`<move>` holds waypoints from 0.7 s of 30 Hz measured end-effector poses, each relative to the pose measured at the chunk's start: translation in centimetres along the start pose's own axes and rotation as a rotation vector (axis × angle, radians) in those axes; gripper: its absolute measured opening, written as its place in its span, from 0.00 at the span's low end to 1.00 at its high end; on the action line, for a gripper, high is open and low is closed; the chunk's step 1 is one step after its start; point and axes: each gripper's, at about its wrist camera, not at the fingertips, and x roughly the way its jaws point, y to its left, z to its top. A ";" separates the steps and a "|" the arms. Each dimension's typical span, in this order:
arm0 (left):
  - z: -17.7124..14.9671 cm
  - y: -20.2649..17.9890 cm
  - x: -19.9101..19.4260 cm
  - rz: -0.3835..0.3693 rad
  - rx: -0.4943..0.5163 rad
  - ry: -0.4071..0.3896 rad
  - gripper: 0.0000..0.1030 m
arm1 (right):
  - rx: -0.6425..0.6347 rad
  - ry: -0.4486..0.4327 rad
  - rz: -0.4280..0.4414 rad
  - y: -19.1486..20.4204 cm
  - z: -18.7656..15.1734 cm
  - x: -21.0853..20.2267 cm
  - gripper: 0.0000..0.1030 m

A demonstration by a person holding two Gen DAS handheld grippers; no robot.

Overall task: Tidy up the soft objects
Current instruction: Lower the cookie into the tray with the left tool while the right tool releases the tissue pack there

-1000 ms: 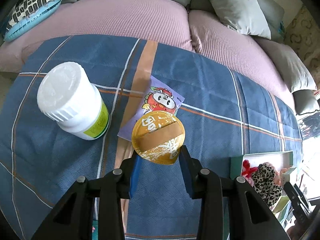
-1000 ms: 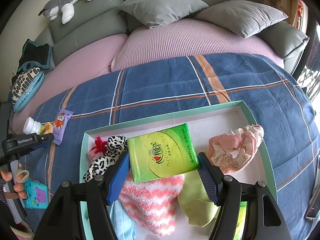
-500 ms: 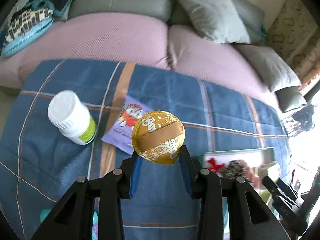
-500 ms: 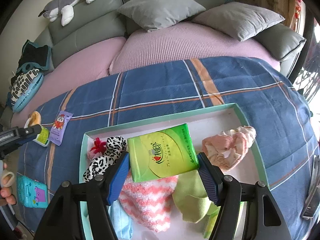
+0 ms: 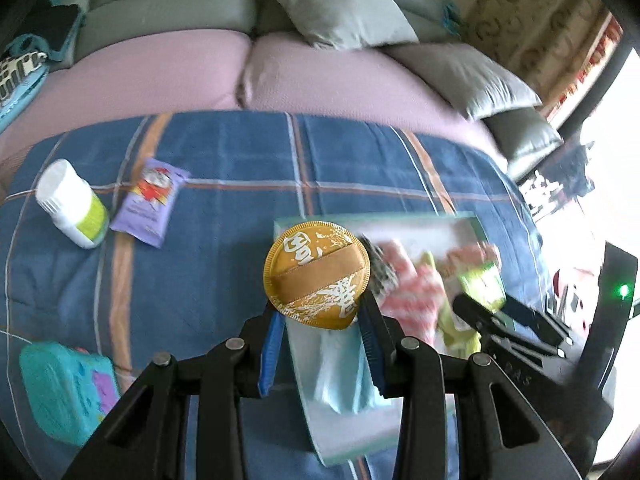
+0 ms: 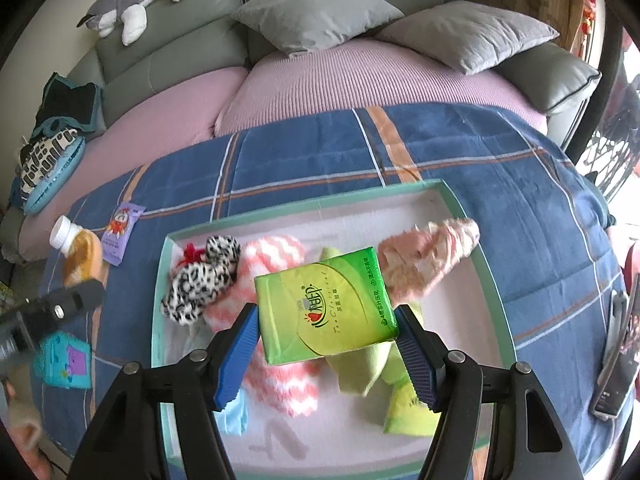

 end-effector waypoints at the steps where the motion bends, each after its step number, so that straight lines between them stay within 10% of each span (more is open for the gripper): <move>1: -0.4 -0.4 0.1 -0.004 0.008 0.010 0.38 | 0.000 0.005 -0.001 -0.1 -0.2 -0.1 0.68; 21: -4.5 -3.8 1.4 -0.019 0.053 0.135 0.48 | -0.006 0.100 -0.022 -1.0 -3.5 -0.3 0.69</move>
